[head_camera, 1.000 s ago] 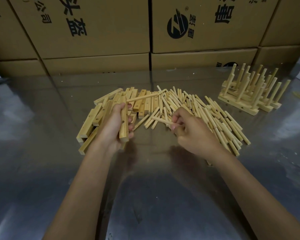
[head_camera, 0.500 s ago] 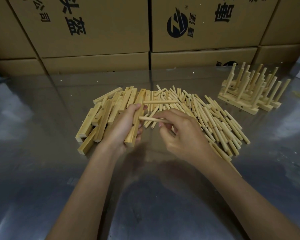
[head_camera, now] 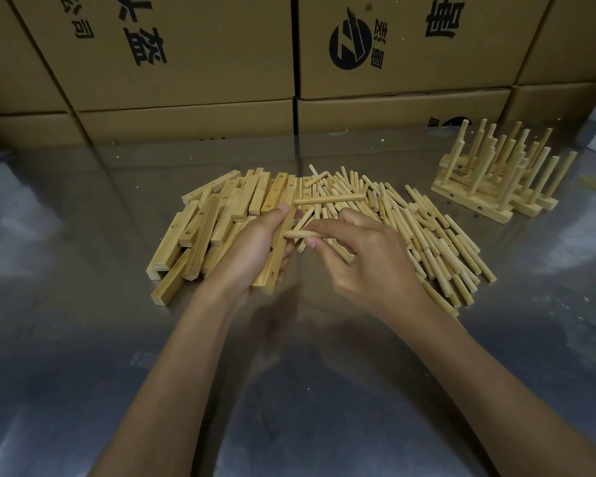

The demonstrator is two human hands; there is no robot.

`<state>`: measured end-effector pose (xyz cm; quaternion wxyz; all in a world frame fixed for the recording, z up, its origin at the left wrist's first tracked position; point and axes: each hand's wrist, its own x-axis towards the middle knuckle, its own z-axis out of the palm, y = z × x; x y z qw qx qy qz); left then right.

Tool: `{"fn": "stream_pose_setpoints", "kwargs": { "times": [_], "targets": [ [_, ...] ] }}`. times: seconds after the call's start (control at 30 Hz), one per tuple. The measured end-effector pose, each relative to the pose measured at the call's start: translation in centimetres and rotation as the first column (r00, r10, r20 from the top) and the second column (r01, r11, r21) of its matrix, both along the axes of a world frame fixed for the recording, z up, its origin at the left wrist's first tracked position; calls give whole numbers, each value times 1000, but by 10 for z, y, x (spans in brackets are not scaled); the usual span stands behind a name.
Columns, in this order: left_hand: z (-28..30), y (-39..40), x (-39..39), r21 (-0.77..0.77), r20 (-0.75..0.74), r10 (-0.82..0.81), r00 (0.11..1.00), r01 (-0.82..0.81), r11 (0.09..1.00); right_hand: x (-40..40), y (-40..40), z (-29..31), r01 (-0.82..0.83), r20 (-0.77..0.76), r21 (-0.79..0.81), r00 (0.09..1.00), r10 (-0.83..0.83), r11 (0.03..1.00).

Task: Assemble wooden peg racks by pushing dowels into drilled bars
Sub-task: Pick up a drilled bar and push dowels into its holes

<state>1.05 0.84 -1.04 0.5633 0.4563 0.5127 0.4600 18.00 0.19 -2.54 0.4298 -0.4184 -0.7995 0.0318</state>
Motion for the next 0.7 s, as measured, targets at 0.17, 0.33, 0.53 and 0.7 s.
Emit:
{"fn": "stream_pose_setpoints", "kwargs": {
  "times": [0.17, 0.33, 0.53, 0.7],
  "targets": [
    [-1, -1, 5, 6, -86, 11, 996, -11, 1000, 5, 3, 2, 2, 29, -17, 1000, -1, 1000],
    [-1, -2, 10, 51, -207, 30, 978, -20, 998, 4, 2, 4, 26, 37, -15, 999, -25, 1000],
    [-2, -3, 13, 73, -180, 30, 983, -17, 997, 3, 4, -2, -62, -106, -158, 993, 45, 986],
    [-6, -2, 16, 71, -280, 55, 958, -37, 997, 2, 7, -8, -112, -241, -311, 970, 36, 944]
  ]
}}
